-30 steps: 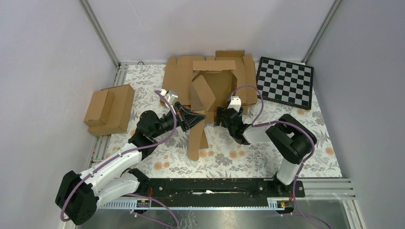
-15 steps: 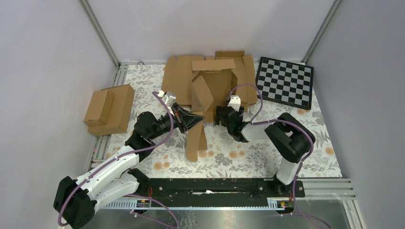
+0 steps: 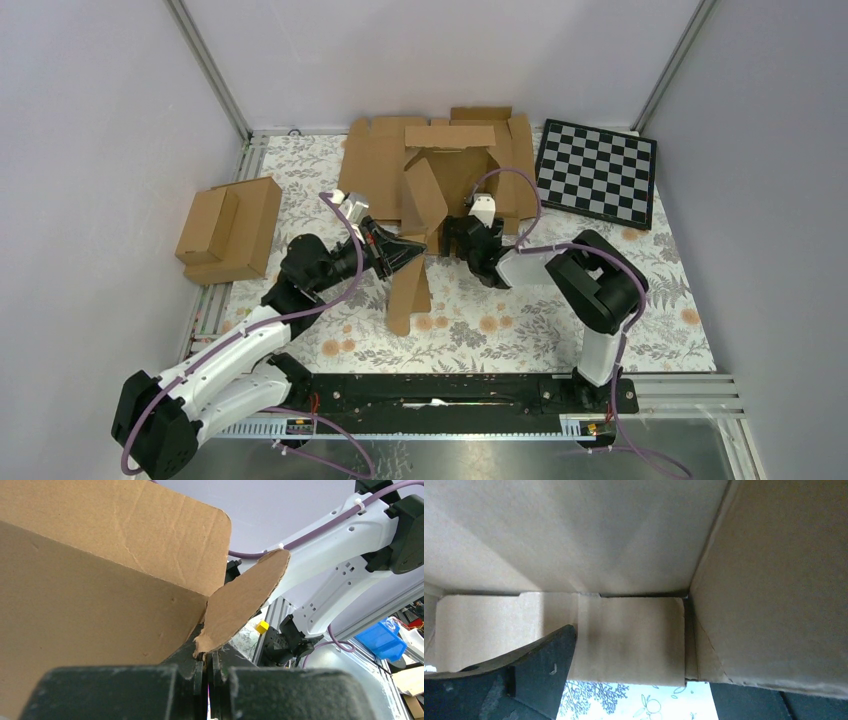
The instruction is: Fold the paper box
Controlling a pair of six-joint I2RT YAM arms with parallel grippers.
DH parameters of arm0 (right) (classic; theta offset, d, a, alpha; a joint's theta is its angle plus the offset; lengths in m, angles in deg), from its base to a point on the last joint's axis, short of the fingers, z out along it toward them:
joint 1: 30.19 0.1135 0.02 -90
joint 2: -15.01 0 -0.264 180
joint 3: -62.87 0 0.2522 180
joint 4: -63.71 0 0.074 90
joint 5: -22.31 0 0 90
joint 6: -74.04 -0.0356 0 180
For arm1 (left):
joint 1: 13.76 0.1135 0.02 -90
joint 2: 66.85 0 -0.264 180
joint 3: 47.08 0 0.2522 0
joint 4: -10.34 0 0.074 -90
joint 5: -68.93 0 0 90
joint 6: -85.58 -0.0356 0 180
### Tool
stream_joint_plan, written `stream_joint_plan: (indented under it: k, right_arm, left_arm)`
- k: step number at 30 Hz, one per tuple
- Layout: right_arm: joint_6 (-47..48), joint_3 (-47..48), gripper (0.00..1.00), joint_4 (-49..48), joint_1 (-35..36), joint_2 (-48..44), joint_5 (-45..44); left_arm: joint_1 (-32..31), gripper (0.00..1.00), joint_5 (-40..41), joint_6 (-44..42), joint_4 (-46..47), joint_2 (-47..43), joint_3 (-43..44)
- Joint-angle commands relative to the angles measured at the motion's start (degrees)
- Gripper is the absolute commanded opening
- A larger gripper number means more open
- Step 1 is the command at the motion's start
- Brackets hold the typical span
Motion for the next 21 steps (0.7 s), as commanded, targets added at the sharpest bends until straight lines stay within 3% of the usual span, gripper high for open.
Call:
stream_joint_plan:
  k: [1,10,16,21]
  right_arm:
    - [1.7,3.5,1.0,8.1,-0.1,4.7,-7.0]
    - [3.7,0.0,0.99,11.3,1.1,3.0,-13.6]
    - [14.5,4.4,1.0,13.1,7.2,3.9,-26.7]
    - [9.5,2.1,1.0,13.2,7.1,0.3,-19.0]
  left_arm:
    - [-0.2,0.0,-0.6,-0.2,-2.1,-1.2,1.6]
    - [-0.2,0.0,-0.6,-0.6,-2.1,-1.6,1.3]
    - [-0.2,0.0,-0.8,-1.2,-3.1,-1.8,1.9]
    - [-0.2,0.0,-0.5,-1.4,-3.6,-2.5,1.5]
